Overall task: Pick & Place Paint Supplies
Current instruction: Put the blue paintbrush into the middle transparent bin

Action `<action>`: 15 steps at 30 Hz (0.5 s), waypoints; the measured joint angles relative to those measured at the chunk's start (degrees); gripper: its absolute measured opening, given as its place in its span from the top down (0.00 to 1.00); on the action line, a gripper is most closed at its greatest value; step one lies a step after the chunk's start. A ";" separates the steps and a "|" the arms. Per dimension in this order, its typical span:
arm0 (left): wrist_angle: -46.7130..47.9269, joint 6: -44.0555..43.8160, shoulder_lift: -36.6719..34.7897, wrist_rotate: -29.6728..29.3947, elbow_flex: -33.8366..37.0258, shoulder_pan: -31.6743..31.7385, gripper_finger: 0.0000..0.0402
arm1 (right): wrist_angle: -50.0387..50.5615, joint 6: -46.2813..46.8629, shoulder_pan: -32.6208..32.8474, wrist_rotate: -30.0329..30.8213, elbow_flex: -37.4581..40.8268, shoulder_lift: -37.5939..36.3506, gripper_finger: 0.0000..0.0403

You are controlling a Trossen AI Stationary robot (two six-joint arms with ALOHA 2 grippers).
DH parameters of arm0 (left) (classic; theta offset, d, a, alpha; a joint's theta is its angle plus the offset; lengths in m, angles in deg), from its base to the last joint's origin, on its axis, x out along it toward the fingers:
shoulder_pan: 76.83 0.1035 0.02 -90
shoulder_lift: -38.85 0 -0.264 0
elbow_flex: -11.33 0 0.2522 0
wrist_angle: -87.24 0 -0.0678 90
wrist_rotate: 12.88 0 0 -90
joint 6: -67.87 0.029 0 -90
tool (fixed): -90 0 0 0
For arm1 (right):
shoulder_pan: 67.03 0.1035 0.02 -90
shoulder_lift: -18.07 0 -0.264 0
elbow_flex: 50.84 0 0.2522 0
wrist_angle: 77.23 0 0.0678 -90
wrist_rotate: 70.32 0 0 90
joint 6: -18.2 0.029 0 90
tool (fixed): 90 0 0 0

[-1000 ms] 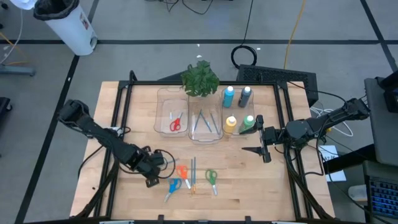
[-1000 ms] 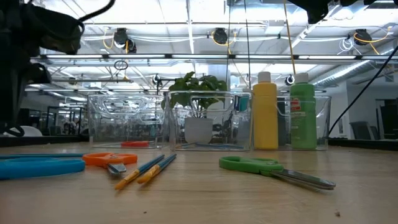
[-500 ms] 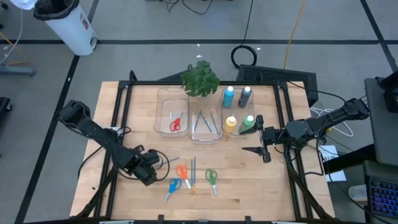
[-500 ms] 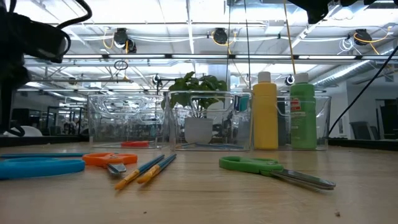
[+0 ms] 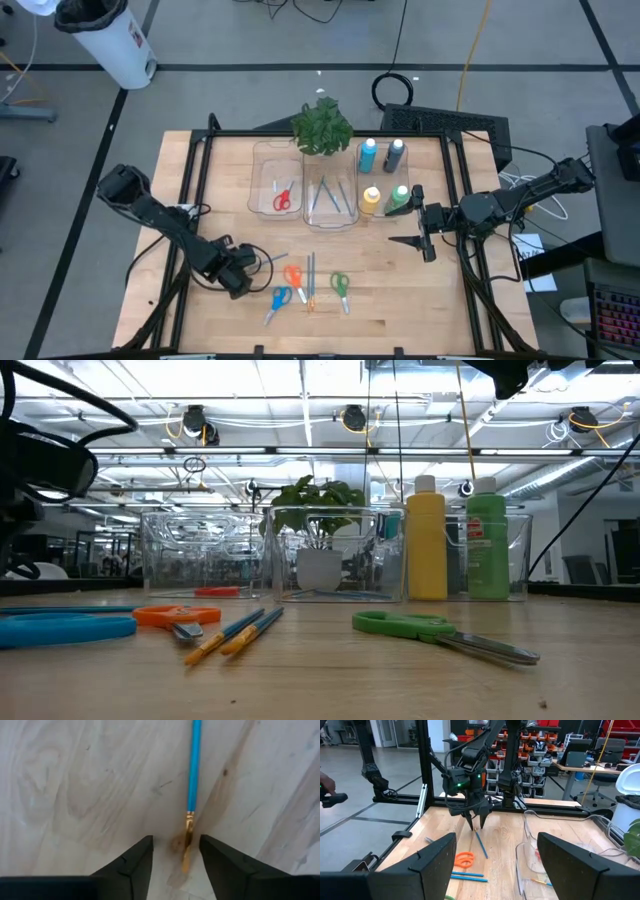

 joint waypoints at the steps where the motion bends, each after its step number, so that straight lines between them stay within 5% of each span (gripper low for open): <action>1: -1.03 1.03 0.02 0.10 0.37 -0.01 0.58 | 0.01 -0.02 0.00 0.00 0.00 0.00 0.33; 15: -2.35 4.78 0.13 2.34 0.58 0.00 0.93 | 0.02 0.07 0.00 0.00 0.00 0.00 0.33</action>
